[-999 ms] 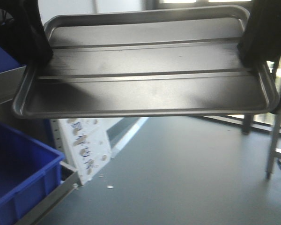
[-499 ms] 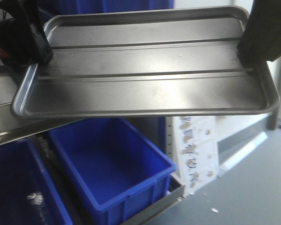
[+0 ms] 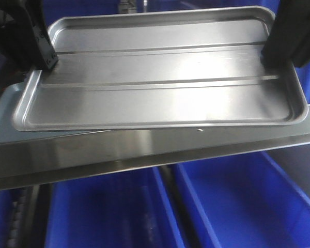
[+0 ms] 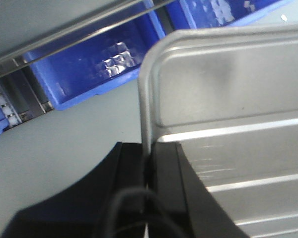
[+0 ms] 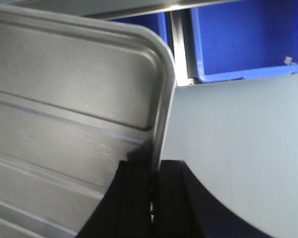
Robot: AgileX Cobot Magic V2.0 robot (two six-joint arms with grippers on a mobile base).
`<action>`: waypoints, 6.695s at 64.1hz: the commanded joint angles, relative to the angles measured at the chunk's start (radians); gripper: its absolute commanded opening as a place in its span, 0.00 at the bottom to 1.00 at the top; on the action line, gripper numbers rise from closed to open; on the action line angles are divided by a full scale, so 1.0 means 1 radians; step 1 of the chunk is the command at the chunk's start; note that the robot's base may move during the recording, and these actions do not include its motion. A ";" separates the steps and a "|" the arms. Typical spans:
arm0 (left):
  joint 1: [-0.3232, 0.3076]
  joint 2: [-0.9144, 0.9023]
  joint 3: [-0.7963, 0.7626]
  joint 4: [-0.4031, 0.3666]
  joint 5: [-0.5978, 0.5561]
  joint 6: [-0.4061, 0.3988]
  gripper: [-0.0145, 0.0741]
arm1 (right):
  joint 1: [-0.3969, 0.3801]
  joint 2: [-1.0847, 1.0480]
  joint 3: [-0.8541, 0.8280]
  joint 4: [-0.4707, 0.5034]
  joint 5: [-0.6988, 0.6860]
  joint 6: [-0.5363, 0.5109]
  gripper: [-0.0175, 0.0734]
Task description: Grab silver tray and stack on right shelf
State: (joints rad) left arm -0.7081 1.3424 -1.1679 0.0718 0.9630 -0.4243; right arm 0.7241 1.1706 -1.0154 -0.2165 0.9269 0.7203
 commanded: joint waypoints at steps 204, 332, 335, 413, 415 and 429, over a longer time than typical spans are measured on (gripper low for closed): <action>-0.007 0.244 -0.293 0.164 -0.195 0.035 0.05 | -0.256 0.192 -0.203 -0.078 -0.070 -0.181 0.25; 0.077 0.132 -0.195 0.081 -0.248 0.080 0.27 | -0.305 0.161 -0.184 -0.093 -0.137 -0.182 0.31; 0.070 0.085 -0.139 0.098 -0.271 0.080 0.20 | -0.305 0.131 -0.156 -0.094 -0.141 -0.194 0.24; 0.067 -1.140 0.574 0.101 -0.517 0.080 0.05 | -0.305 -0.984 0.460 -0.098 -0.448 -0.313 0.25; 0.067 -1.140 0.574 0.097 -0.517 0.080 0.05 | -0.305 -0.984 0.460 -0.098 -0.447 -0.313 0.25; 0.067 -1.140 0.574 0.097 -0.517 0.080 0.05 | -0.305 -0.984 0.460 -0.098 -0.446 -0.313 0.25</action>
State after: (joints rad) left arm -0.6353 0.1916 -0.5686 0.1696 0.5198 -0.3438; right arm 0.4223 0.1756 -0.5299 -0.2879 0.5743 0.4166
